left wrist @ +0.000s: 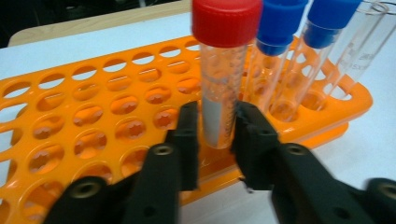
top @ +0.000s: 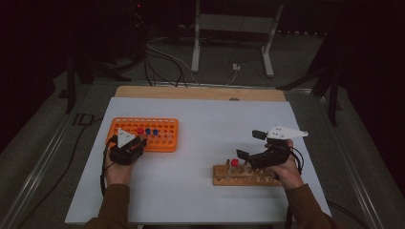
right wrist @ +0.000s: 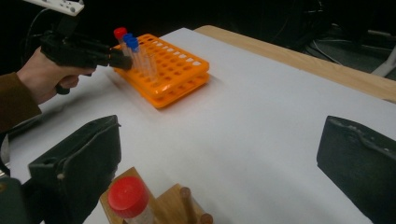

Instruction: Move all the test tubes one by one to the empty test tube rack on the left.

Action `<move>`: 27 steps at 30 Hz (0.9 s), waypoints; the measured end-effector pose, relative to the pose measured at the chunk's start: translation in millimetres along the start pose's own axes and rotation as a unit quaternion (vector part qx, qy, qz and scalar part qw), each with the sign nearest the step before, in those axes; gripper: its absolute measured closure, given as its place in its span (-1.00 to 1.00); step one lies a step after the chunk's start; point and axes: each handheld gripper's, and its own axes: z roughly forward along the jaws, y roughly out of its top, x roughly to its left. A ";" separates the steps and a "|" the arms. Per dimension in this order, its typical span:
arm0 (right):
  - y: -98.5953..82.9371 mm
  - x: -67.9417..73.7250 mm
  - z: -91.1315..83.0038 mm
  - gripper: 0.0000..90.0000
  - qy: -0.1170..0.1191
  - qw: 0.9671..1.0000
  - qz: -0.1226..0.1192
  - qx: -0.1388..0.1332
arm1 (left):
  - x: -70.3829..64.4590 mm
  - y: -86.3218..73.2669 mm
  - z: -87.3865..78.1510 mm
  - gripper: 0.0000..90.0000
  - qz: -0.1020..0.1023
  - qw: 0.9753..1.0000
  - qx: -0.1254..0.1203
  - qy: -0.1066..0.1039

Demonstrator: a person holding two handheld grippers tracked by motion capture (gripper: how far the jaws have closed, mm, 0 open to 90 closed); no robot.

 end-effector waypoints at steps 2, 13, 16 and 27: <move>-1.4 0.6 0.2 -1.00 0.004 1.000 -0.001 0.003 | 0.2 -0.8 -2.6 0.38 -0.006 1.000 -0.005 -0.002; -13.1 9.7 2.6 -0.96 0.032 0.999 -0.006 0.024 | -1.2 0.1 -20.1 -0.33 -0.045 0.998 -0.045 -0.018; -17.2 13.2 4.4 -0.96 0.041 0.999 -0.012 0.030 | -5.0 0.8 -23.8 -0.52 -0.045 0.998 -0.048 -0.017; -32.3 19.9 7.4 -0.29 0.061 0.997 -0.027 0.047 | -16.7 6.2 -36.8 -0.75 -0.047 0.996 -0.067 -0.038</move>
